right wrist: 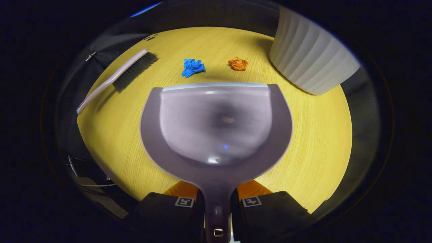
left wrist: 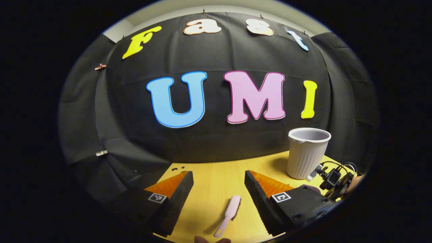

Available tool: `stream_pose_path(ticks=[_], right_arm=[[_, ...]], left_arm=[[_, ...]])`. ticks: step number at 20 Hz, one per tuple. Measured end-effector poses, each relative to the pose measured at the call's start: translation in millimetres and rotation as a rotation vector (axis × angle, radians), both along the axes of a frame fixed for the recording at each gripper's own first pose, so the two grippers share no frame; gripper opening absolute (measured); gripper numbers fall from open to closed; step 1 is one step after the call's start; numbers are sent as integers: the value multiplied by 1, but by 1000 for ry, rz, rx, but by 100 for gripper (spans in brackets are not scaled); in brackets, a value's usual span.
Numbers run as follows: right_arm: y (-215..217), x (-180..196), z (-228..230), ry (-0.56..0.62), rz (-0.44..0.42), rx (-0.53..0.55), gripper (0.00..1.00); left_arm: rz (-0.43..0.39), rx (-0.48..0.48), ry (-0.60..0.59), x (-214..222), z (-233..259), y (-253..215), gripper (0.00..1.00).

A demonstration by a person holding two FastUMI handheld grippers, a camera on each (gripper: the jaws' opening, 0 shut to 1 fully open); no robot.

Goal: Pick up the small broom and dustpan from the desktop, sweep the trash into the dustpan with the broom, and then empty the trash into the garbage bin.

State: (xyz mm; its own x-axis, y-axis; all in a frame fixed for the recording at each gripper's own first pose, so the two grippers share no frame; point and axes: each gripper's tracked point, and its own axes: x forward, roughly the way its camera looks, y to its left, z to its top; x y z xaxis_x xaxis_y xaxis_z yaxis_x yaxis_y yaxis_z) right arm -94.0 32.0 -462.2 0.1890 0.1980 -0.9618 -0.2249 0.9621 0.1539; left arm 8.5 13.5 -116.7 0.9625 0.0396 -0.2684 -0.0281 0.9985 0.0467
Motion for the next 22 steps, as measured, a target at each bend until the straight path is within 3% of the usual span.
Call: stream_pose_path(ticks=[1,2,9,12,14,16,19,22], right_arm=[[-2,0,0,-8,-6,-5,41],[-3,1,4,-25,-5,-11,35],[-25,-7,54,-130,17,5,35],[-39,-14,66,-143,5,-13,31],[-47,-19,71,-141,-15,-22,35],[-55,-25,75,-136,-35,-27,39],[-61,-33,77,-123,-43,-42,35],[-63,-37,79,-115,-46,-46,39]], left_arm=[[-3,-10,25,1,-9,1,96],[-11,-19,52,2,-18,1,97],[-142,-46,357,4,-121,-10,100],[-216,-39,529,4,-174,-18,95],[-246,-40,624,6,-206,-24,95],[-254,-42,698,8,-235,-24,85],[-246,-48,780,15,-264,-23,82],[-240,-17,814,23,-283,-22,73]])
